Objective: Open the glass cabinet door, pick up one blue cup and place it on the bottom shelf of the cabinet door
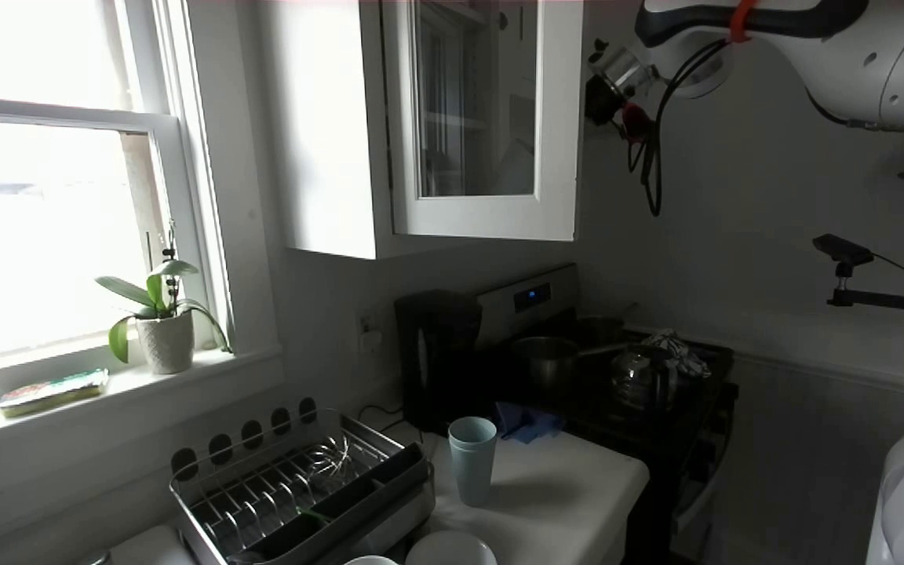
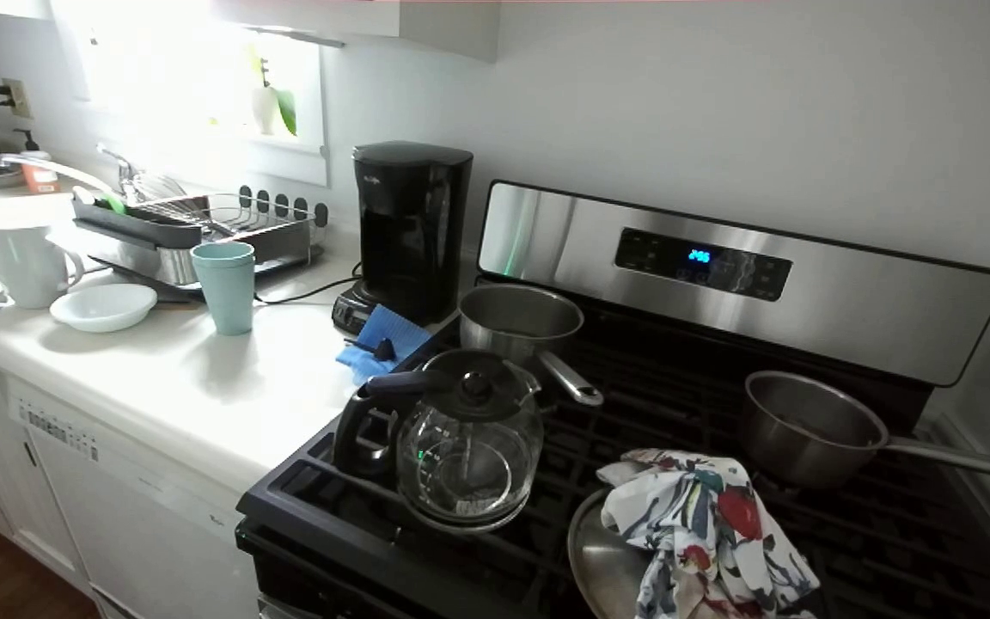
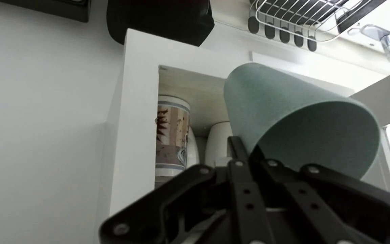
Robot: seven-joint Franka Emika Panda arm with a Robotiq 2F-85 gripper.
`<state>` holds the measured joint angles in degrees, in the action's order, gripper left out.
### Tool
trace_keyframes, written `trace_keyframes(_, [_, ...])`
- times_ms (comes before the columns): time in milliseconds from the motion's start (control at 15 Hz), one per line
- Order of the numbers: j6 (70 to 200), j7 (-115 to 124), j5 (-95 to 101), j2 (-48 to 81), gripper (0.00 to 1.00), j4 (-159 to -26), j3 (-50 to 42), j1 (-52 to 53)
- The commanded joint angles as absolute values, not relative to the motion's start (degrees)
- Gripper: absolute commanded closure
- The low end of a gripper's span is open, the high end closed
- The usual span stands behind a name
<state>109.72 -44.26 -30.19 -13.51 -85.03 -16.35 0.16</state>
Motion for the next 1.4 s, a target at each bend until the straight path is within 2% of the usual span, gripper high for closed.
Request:
trace_keyframes(0, [111.8,-43.0,-33.5,-10.3,0.99,-81.6,-16.2,-0.4])
trace_keyframes(1000, [111.5,-39.2,-36.0,-2.7,0.99,-75.4,-12.2,-2.0])
trace_keyframes(1333, [112.7,-35.8,-34.3,0.0,0.99,-73.4,-13.3,-0.7])
